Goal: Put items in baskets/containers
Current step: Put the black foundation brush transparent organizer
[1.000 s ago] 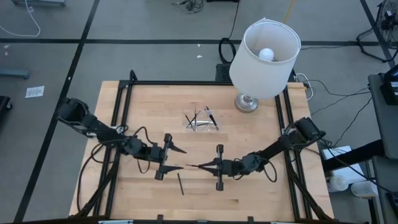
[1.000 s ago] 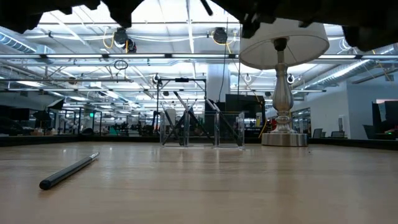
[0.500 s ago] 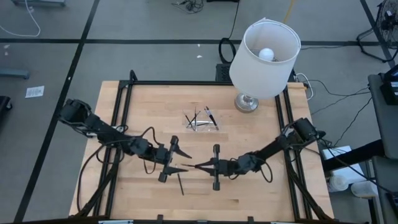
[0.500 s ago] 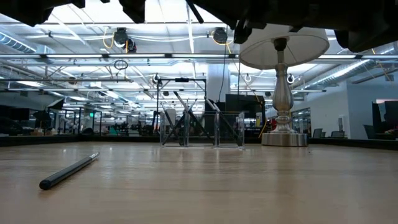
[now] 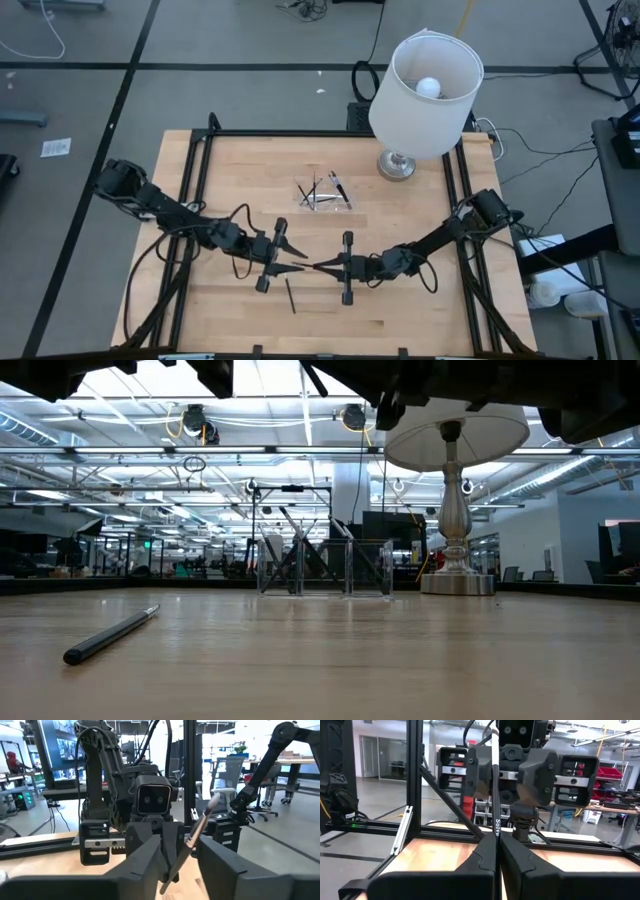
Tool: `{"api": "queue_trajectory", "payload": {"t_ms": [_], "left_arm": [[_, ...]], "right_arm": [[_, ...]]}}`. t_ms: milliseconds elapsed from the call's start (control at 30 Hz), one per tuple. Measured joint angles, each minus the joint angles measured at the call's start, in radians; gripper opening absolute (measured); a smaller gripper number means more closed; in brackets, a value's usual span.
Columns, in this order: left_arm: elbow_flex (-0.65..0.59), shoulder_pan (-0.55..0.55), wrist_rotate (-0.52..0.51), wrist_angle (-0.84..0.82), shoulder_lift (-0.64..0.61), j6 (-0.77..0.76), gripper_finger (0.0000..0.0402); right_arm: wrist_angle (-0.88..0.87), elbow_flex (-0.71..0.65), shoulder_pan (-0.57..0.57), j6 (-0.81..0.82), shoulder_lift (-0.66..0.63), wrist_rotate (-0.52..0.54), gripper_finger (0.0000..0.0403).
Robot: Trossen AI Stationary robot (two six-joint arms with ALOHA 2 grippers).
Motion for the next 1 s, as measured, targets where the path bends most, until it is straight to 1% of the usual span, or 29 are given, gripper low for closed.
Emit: {"api": "queue_trajectory", "payload": {"t_ms": [100, 233, 267, 400, 500, 600, 767, 867, 1000], "left_arm": [[0.000, 0.000, 0.001, -0.008, 0.000, 0.023, 0.0095], [0.000, -0.001, -0.004, -0.024, 0.000, 0.055, 0.0028], [0.000, -0.003, -0.002, -0.027, 0.000, 0.064, 0.0018], [0.000, -0.022, -0.012, -0.031, 0.000, 0.114, 0.0015], [0.000, -0.036, -0.042, -0.036, 0.000, 0.135, 0.0013], [0.000, -0.045, -0.065, -0.054, 0.000, 0.152, 0.0013], [0.000, -0.054, -0.139, -0.128, -0.033, 0.155, 0.0013], [0.000, -0.057, -0.214, -0.198, -0.080, 0.152, 0.0013], [0.000, -0.063, -0.332, -0.305, -0.157, 0.151, 0.0013]], "right_arm": [[-0.006, 0.000, 0.000, 0.000, 0.000, 0.000, 0.0000], [-0.006, 0.000, 0.000, 0.002, 0.000, 0.000, 0.0000], [-0.007, 0.000, 0.000, 0.003, 0.000, 0.003, 0.0000], [-0.010, 0.000, 0.000, 0.002, 0.000, -0.002, 0.0000], [-0.019, 0.000, 0.000, 0.002, 0.000, -0.003, 0.0000], [-0.043, 0.000, 0.000, 0.028, 0.000, -0.002, 0.0009], [-0.069, 0.000, 0.004, 0.053, 0.000, 0.008, 0.0046], [-0.077, 0.000, 0.013, 0.050, -0.001, 0.015, 0.0076], [-0.103, 0.000, 0.036, 0.037, -0.009, 0.125, 0.0114]]}}
